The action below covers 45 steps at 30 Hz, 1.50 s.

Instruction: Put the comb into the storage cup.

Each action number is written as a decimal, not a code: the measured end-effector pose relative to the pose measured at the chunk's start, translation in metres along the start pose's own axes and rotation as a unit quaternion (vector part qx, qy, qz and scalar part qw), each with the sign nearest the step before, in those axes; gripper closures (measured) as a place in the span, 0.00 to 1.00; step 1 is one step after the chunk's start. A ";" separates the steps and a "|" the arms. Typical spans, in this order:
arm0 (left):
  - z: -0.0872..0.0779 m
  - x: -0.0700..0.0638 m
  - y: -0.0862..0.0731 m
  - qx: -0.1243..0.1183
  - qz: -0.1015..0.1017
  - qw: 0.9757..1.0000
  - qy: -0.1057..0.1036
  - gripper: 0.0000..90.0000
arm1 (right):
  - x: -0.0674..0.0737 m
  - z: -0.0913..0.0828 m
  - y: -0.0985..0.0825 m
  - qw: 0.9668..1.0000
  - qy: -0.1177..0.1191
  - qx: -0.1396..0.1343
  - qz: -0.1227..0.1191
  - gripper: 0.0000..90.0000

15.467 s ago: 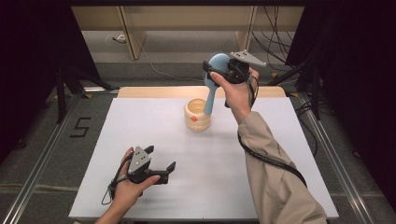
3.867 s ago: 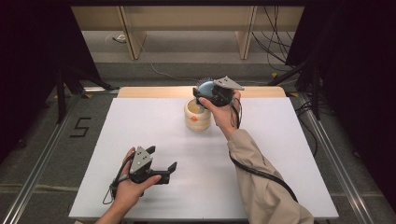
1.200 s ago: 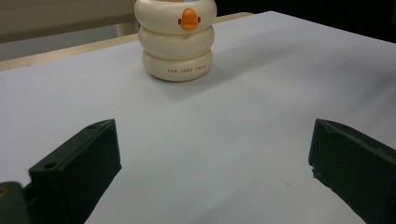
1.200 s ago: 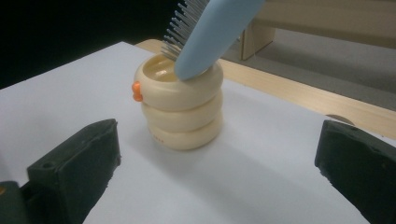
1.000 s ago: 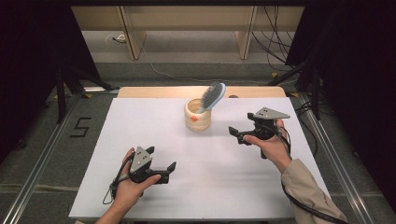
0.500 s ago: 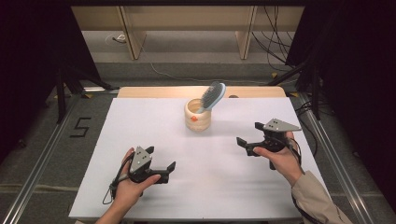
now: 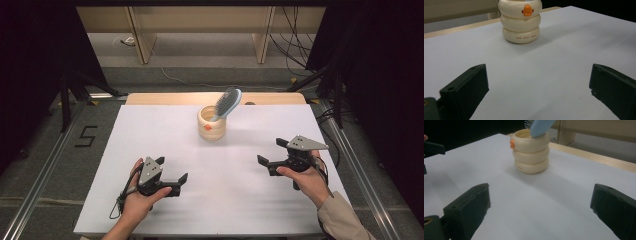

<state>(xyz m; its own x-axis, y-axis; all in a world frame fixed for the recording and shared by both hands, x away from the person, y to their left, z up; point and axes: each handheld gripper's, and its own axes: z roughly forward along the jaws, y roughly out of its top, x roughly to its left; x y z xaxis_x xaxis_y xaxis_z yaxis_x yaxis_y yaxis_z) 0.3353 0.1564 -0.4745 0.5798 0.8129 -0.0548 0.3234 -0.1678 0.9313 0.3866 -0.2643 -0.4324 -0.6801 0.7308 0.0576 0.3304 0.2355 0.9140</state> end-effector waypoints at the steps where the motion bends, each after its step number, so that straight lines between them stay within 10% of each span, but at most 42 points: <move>1: 0.000 0.000 0.000 0.000 0.000 1.000 0.000 0.02 | 0.000 -0.001 -0.002 1.000 0.000 0.000 0.000 0.04; 45: 0.000 0.002 -0.001 0.002 0.001 1.000 0.000 0.02 | 0.005 -0.038 -0.045 1.000 -0.009 -0.017 0.019 0.11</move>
<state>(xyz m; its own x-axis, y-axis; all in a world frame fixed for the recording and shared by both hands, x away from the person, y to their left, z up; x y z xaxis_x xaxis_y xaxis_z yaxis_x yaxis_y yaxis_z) 0.3363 0.1586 -0.4751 0.5797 0.8131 -0.0536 0.3252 -0.1705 0.9301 0.3438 -0.2954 -0.4581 -0.6562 0.7498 0.0849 0.3329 0.1867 0.9243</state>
